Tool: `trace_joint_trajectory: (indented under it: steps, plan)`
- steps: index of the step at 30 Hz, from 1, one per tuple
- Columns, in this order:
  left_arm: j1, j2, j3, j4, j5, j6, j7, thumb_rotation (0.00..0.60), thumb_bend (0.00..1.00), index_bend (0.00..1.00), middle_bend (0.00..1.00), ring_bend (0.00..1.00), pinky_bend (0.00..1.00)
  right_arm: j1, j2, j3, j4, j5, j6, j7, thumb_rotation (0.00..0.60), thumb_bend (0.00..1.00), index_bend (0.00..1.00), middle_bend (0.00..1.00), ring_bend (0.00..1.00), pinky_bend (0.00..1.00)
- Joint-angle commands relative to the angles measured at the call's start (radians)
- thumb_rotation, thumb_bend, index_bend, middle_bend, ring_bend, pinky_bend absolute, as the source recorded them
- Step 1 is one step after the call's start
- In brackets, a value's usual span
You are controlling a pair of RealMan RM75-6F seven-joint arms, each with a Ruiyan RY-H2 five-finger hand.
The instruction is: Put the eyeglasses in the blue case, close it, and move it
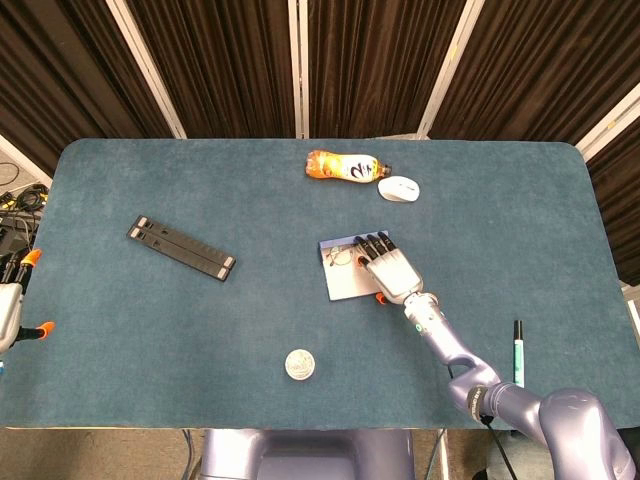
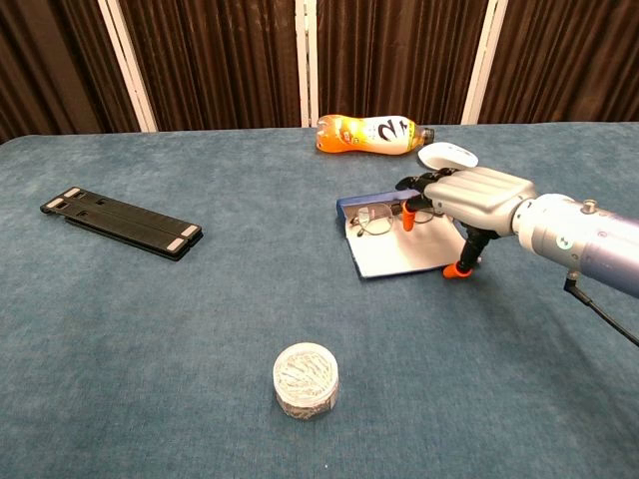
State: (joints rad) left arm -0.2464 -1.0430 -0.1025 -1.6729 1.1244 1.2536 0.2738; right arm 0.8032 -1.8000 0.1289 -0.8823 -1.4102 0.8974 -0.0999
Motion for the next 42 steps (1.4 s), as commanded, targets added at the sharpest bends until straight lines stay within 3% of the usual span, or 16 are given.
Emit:
trace_joint_trajectory:
  steps: [1,18,25,29,34,42]
  plan:
    - [-0.001,-0.001,0.000,0.001,-0.001,-0.001,0.001,0.600,0.00,0.00,0.00,0.00,0.00,0.003,-0.001,0.004,0.001,0.002,-0.001,0.003,0.600,0.33,0.36,0.04,0.00,0.00]
    - [-0.005,-0.006,-0.001,0.008,-0.013,-0.007,0.010,0.600,0.00,0.00,0.00,0.00,0.00,0.030,-0.034,0.033,0.049,0.032,-0.027,0.003,0.600,0.33,0.39,0.04,0.00,0.00]
    - [-0.005,-0.006,-0.002,0.009,-0.016,-0.007,0.010,0.600,0.00,0.00,0.00,0.00,0.00,0.033,-0.050,0.030,0.073,0.020,-0.010,0.028,0.600,0.34,0.55,0.08,0.00,0.00]
    - [-0.005,-0.007,0.000,0.008,-0.013,-0.008,0.011,0.600,0.00,0.00,0.00,0.00,0.00,0.022,-0.042,0.007,0.075,-0.011,0.017,0.051,0.600,0.40,0.64,0.10,0.00,0.00]
    - [-0.002,-0.003,0.000,0.002,-0.009,-0.002,0.006,0.600,0.00,0.00,0.00,0.00,0.00,0.001,-0.009,-0.025,0.040,-0.041,0.040,0.066,0.600,0.43,0.68,0.11,0.00,0.00]
    - [-0.002,0.003,0.002,-0.002,0.000,-0.006,-0.004,0.600,0.00,0.00,0.00,0.00,0.00,-0.068,0.186,-0.128,-0.184,-0.142,0.125,0.062,0.600,0.45,0.68,0.11,0.00,0.00]
